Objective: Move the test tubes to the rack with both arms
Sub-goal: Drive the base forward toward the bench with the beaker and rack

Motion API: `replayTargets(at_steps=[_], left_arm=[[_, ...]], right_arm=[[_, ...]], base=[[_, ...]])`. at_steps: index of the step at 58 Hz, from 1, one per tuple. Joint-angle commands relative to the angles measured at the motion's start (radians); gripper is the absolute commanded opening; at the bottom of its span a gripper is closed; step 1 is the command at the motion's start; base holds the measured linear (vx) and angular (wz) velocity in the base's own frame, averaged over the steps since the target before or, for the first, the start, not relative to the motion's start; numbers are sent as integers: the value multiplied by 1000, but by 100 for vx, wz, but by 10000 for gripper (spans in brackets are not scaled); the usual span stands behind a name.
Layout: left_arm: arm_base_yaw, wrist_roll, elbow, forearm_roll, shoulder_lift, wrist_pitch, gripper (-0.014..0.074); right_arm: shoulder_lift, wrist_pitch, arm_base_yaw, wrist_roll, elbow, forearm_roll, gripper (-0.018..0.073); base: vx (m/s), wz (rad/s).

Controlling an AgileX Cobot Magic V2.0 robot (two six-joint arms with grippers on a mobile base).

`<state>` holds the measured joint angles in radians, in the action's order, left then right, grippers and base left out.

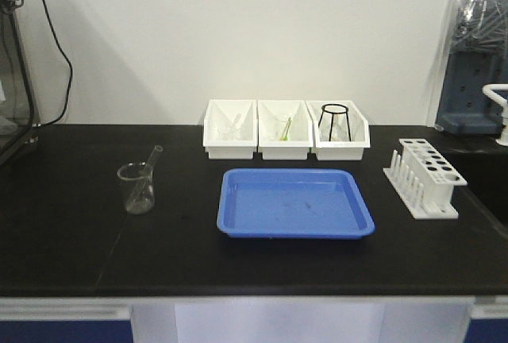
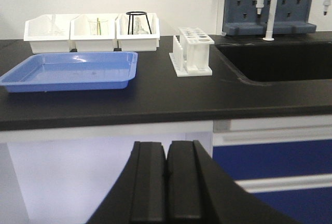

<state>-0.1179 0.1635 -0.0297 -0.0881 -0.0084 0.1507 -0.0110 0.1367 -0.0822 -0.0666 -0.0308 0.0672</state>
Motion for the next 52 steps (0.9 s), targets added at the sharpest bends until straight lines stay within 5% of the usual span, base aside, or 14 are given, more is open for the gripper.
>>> replayTargets(at_steps=[1, 52], left_arm=[[3, -2, -26, -10, -20, -83, -20], [3, -2, -26, -10, -20, -83, -20]], right_arm=[[-7, -76, 1, 5, -10, 5, -8], [-7, -76, 1, 5, -10, 5, -8]], base=[[44, 1], [39, -1]])
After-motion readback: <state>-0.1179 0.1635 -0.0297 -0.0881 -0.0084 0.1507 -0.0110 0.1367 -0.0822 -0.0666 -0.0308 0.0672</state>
